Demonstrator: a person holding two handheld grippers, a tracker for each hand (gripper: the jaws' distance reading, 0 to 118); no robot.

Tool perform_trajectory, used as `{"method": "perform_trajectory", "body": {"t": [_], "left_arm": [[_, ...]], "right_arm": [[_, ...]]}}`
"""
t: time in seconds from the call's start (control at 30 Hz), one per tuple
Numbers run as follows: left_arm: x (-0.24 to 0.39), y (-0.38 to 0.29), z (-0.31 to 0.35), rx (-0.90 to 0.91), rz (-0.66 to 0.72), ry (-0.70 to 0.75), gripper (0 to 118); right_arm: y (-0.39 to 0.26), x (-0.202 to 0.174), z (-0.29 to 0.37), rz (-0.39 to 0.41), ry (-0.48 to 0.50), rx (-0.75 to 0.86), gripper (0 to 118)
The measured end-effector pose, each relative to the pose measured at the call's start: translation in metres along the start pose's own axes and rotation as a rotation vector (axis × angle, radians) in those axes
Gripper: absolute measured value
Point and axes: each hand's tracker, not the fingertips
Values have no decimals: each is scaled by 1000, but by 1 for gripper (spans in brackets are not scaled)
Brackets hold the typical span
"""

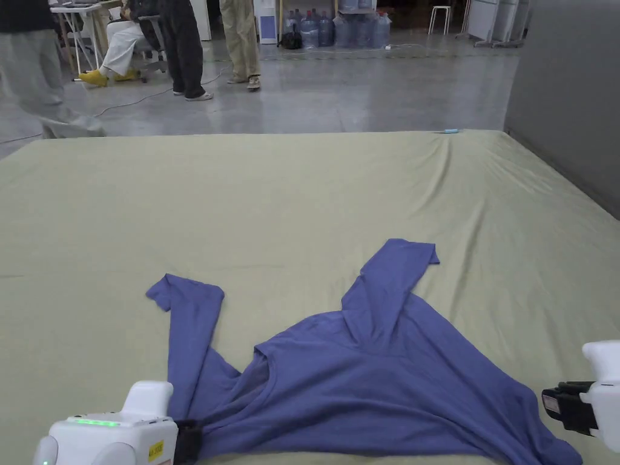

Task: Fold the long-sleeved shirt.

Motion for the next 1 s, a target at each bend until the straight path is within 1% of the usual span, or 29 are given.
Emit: {"method": "perform_trajectory", "body": {"t": [0.03,0.13,0.27,0.37,0.4,0.43,0.47,0.5,0.57,0.67,0.7,0.8,0.87,0.93,0.97,1.0], "left_arm": [[0,-2,1,0,4,-6,0],[0,-3,4,10,35,-42,0],[-5,2,17,46,24,-31,0],[-10,6,24,49,51,-55,0],[-12,7,26,53,61,-61,0],[-12,9,28,56,68,-65,0],[-13,10,29,69,64,-60,0],[-13,10,29,72,65,-64,0],[-11,13,30,76,63,-67,0],[-10,15,32,90,54,-70,0],[-9,17,31,92,54,-71,0],[-11,19,31,92,69,-86,0],[-11,23,29,93,71,-92,0],[-12,23,27,90,71,-86,0],[-11,24,26,89,74,-81,0],[-12,24,26,89,63,-59,0]], "right_arm": [[5,-2,-3,12,3,-8,0],[28,1,-22,42,11,-14,0],[78,-11,-58,89,33,-8,0],[120,-22,-94,111,40,-3,0],[133,-25,-109,120,51,-4,21],[144,-27,-123,116,66,2,48],[156,-29,-139,111,71,-6,68],[167,-32,-158,92,76,-29,71],[184,-36,-191,86,55,-67,70],[200,-42,-235,103,3,-121,70],[205,-43,-248,99,15,-124,70],[217,-47,-278,39,15,-153,70],[220,-51,-297,24,12,-184,70],[217,-59,-313,31,-6,-256,63],[215,-64,-316,45,-29,-244,61],[217,-68,-313,45,-40,-239,53]]}}
